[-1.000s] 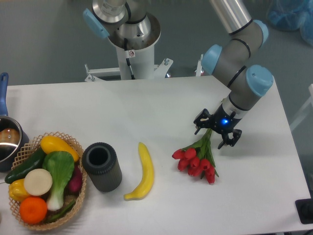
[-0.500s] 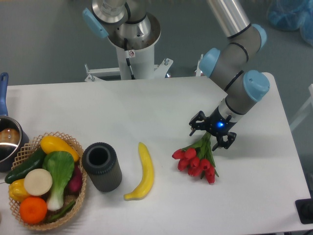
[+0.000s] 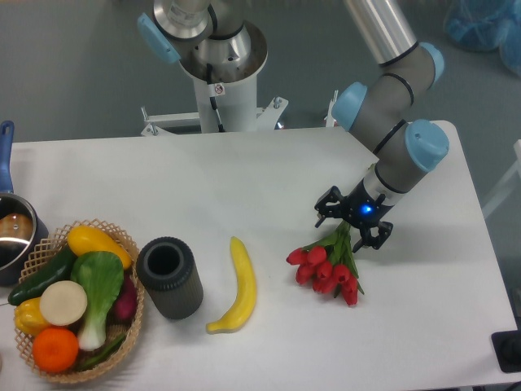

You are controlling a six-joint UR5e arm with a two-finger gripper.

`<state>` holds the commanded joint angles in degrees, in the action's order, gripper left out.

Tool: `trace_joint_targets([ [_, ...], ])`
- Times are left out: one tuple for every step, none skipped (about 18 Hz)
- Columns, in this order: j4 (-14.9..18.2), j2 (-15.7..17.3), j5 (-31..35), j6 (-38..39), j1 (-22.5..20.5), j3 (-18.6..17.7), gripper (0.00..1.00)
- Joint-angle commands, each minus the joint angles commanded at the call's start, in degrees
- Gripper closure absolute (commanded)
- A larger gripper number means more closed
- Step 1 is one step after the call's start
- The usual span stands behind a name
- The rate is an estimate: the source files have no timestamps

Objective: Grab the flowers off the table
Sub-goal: 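Lower the open gripper over the tulip stems near the twine tie, then close the gripper around the tulip stems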

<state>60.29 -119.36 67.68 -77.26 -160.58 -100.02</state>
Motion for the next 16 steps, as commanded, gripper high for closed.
trace_joint_targets([
  [0.0,-0.09,0.0,0.0,0.18,0.09,0.0],
  [0.0,-0.09,0.0,0.0,0.27,0.0,0.0],
  [0.0,-0.09,-0.09,0.0,0.27,0.0,0.0],
  [0.0,-0.09,-0.09,0.0,0.27,0.0,0.0],
  [0.0,0.0,-0.09,-0.09,0.27,0.0,0.0],
  [-0.09,-0.09,0.0,-0.09,0.35,0.0,0.01],
  [-0.18,-0.09,-0.09,-0.09,0.35,-0.09,0.02],
  [-0.18,-0.09,0.0,-0.09,0.35,-0.09,0.03],
  [-0.18,-0.17,0.0,-0.09,0.35,-0.09,0.04],
  [-0.18,-0.18,0.0,-0.17,0.35,-0.09,0.07],
  [-0.18,-0.18,0.0,-0.18,0.35,-0.09,0.08],
  [-0.26,-0.26,0.0,-0.26,0.35,-0.09,0.08],
  [-0.26,-0.44,0.0,-0.35,0.27,-0.09,0.08],
  [-0.35,-0.44,0.0,-0.35,0.35,-0.17,0.09],
  [-0.35,-0.44,0.0,-0.35,0.35,-0.26,0.09],
  [-0.35,-0.35,0.0,-0.35,0.35,-0.35,0.09],
])
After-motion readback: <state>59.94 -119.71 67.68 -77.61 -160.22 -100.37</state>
